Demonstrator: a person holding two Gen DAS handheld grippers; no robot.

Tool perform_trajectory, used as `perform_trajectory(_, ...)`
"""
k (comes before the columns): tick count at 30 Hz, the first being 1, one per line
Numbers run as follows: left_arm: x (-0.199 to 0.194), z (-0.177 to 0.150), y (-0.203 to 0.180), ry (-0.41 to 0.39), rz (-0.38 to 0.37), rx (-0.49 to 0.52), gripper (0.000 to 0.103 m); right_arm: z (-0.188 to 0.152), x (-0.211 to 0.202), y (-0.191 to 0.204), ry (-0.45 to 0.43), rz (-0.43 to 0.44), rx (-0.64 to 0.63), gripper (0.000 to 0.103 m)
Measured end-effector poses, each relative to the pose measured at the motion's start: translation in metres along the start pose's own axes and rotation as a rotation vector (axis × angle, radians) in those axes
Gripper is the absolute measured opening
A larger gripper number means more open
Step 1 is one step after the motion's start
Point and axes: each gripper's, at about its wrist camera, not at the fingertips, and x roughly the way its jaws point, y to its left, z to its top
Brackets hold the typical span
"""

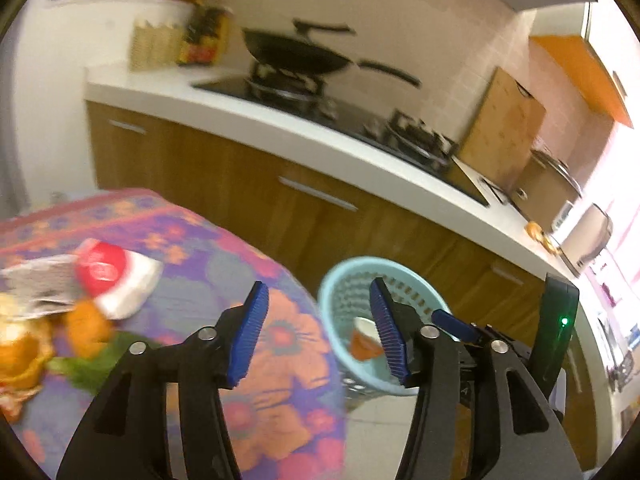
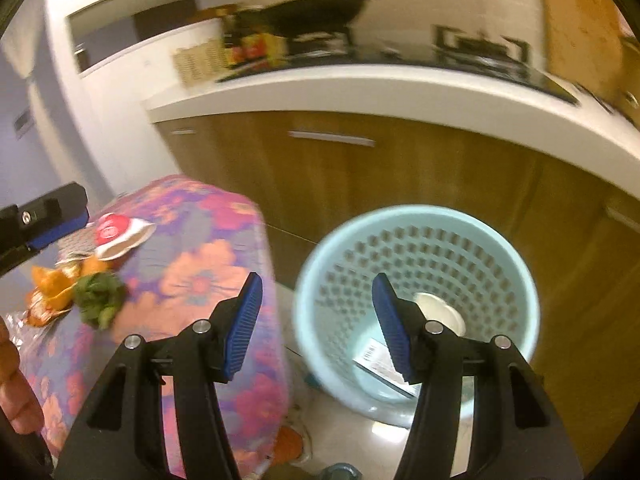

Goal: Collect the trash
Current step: 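Release the orange cup into the blue basket with the left tool, then grasp the clear plastic bag with the left tool while the right tool grasps green leaves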

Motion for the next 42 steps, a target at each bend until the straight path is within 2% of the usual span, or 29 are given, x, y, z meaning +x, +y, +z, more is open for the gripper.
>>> perform_trajectory(6, -0.063, -0.009, 0.030, -0.136, 0.180, 0.023, 0.062, 0.003, -0.003, 0.053, -0.060, 0.099, -0.059, 0.054)
perform_trajectory(10, -0.101, -0.020, 0.059, -0.211, 0.271, 0.004, 0.066, 0.005, 0.000, 0.093, -0.101, 0.149, -0.137, 0.054)
perform_trajectory(14, -0.138, -0.035, 0.092, -0.267, 0.359, -0.058, 0.069, 0.005, 0.008, 0.125, -0.124, 0.209, -0.193, 0.057)
perform_trajectory(19, -0.189, -0.064, 0.139, -0.333, 0.520, -0.167, 0.072, 0.002, 0.024, 0.170, -0.128, 0.268, -0.279, 0.062)
perform_trajectory(22, -0.210, -0.079, 0.164, -0.343, 0.563, -0.232, 0.072, -0.006, 0.031, 0.195, -0.117, 0.314, -0.336, 0.062)
perform_trajectory(24, -0.220, -0.090, 0.183, -0.338, 0.629, -0.278, 0.072, -0.012, 0.035, 0.209, -0.114, 0.309, -0.383, 0.062)
perform_trajectory(27, -0.229, -0.107, 0.209, -0.316, 0.691, -0.346, 0.072, -0.018, 0.043, 0.214, -0.095, 0.283, -0.405, 0.062)
perform_trajectory(32, -0.228, -0.132, 0.249, -0.264, 0.686, -0.450, 0.072, -0.006, 0.070, 0.189, 0.011, 0.262, -0.305, 0.062)
perform_trajectory(34, -0.220, -0.141, 0.261, -0.228, 0.644, -0.500, 0.072, -0.004, 0.082, 0.189, 0.065, 0.267, -0.301, 0.062)
perform_trajectory(36, -0.210, -0.147, 0.274, -0.207, 0.564, -0.551, 0.071, -0.004, 0.087, 0.192, 0.083, 0.255, -0.315, 0.062)
perform_trajectory(38, -0.200, -0.148, 0.280, -0.183, 0.515, -0.586, 0.070, -0.005, 0.092, 0.199, 0.106, 0.249, -0.339, 0.062)
perform_trajectory(40, -0.188, -0.147, 0.279, -0.158, 0.507, -0.583, 0.063, -0.007, 0.097, 0.201, 0.130, 0.245, -0.352, 0.062)
perform_trajectory(42, -0.177, -0.143, 0.275, -0.134, 0.494, -0.561, 0.052, -0.007, 0.107, 0.202, 0.181, 0.238, -0.348, 0.062)
